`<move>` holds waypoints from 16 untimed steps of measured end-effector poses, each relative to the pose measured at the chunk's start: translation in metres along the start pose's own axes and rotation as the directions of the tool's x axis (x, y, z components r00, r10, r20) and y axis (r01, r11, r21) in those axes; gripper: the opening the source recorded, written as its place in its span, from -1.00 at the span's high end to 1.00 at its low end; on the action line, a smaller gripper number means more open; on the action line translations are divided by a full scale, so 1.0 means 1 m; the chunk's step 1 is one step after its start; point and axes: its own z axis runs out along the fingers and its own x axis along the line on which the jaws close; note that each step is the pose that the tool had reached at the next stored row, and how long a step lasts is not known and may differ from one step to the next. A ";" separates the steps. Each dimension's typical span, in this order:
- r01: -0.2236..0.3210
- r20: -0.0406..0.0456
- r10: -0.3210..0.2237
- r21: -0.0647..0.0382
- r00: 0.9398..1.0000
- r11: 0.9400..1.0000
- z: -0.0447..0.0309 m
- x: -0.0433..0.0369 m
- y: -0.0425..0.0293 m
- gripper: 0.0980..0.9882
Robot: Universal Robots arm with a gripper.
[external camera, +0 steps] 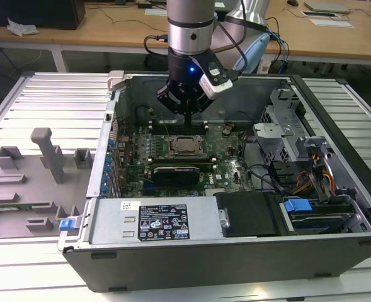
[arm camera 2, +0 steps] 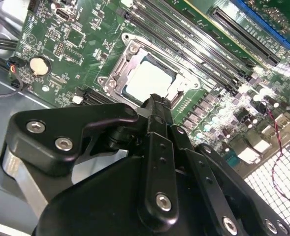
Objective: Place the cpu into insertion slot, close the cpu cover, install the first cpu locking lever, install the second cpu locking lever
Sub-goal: 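Install the first cpu locking lever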
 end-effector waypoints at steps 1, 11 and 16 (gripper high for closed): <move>0.000 0.000 0.000 0.000 1.000 1.000 -0.0001 0.0016 0.0001 0.98; -0.001 0.000 0.001 0.000 1.000 1.000 -0.0016 0.0312 0.0037 0.98; -0.002 0.000 0.002 0.000 1.000 1.000 -0.0023 0.0476 0.0050 0.98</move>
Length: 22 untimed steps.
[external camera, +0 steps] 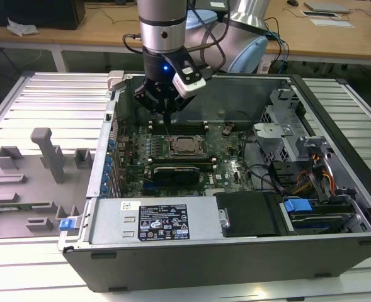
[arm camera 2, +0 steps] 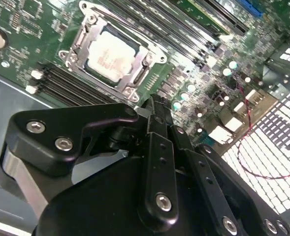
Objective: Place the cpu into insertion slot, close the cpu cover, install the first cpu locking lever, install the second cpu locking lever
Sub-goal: 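Install the first cpu locking lever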
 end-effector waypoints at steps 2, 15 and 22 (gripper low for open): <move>0.000 0.001 0.000 -0.003 1.000 1.000 0.0000 0.0046 0.0003 0.98; -0.005 0.010 0.006 -0.104 1.000 0.995 0.0024 0.0142 0.0008 0.98; -0.008 0.017 0.012 -0.197 1.000 0.980 0.0039 0.0251 0.0014 0.98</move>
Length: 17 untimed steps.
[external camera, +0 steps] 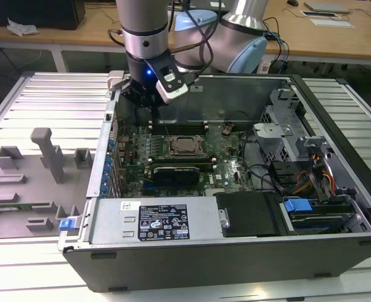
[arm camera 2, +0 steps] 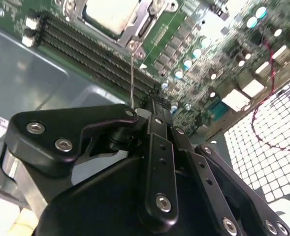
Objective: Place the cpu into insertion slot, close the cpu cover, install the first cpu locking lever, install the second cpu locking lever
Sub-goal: 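Install the first cpu locking lever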
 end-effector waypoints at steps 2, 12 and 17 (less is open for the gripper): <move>-0.001 0.002 0.001 -0.021 1.000 1.000 0.0006 0.0011 -0.0001 0.98; -0.002 0.004 0.002 -0.038 1.000 0.999 0.0092 -0.0050 -0.0023 0.98; -0.002 0.003 0.002 -0.038 1.000 0.999 0.0118 -0.0205 -0.0038 0.98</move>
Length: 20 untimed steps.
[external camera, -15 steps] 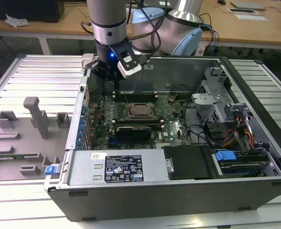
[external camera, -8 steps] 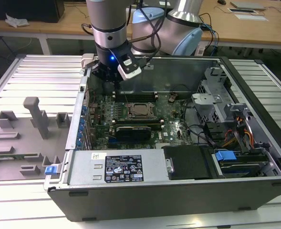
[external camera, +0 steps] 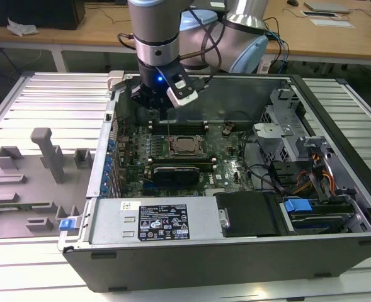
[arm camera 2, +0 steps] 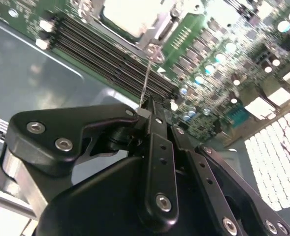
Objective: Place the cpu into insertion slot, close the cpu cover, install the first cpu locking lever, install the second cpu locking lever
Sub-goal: 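Install the first cpu locking lever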
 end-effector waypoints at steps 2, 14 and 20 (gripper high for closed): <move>0.000 -0.001 0.000 0.000 1.000 1.000 0.0013 -0.0116 -0.0016 0.98; -0.001 -0.004 0.001 0.000 1.000 1.000 0.0057 -0.0525 -0.0097 0.98; 0.002 0.008 -0.002 0.000 1.000 1.000 0.0106 -0.0522 -0.0109 0.98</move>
